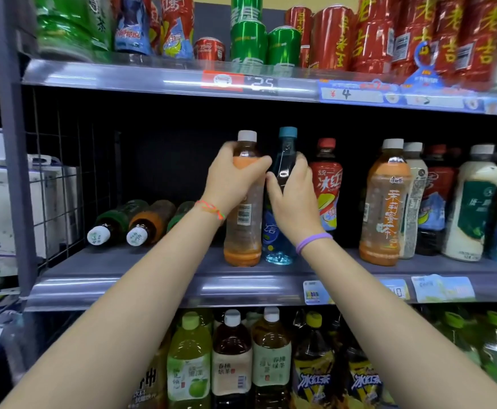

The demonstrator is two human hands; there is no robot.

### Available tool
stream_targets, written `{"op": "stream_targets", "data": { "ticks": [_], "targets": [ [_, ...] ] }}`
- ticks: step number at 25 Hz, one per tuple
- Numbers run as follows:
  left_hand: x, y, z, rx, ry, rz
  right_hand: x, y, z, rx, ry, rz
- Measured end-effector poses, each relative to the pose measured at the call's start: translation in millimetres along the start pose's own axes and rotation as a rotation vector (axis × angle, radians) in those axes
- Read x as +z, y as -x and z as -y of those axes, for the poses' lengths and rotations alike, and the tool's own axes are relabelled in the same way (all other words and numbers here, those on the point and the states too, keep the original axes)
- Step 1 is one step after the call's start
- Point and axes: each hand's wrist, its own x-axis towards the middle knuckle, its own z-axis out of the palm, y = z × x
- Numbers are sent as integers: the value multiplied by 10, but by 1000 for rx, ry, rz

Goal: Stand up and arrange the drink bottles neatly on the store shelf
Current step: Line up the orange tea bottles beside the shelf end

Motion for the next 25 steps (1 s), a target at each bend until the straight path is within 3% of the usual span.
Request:
{"op": "stream_targets", "data": {
  "ticks": [5,8,11,13,15,17,19,22,25],
  "targets": [
    [42,137,320,13,-95,38,51,163,-101,-54,9,-5],
    [-32,172,421,-35,-251,141,71,227,-96,-24,23,15],
    [-314,181,477,1,-448,108,75,258,82,-243,124,-153],
    [-626,162,532,85,-659,2,190,248,261,-412,171,-156],
    [-956,188,566,31,-909,-31,394,279,466,-446,195,141],
    [-1217,258,616,-72,-1159,30,668,375,592,-357,273,570],
    [-1408,351,677,-103,-1318,134,903,435,619,-297,421,833],
    [-1634,411,795,-91,-1281,275,1111,390,657,-347,557,869],
    [-1747,415,849,-93,-1072,342,1202,314,690,-472,609,820]
  ]
}}
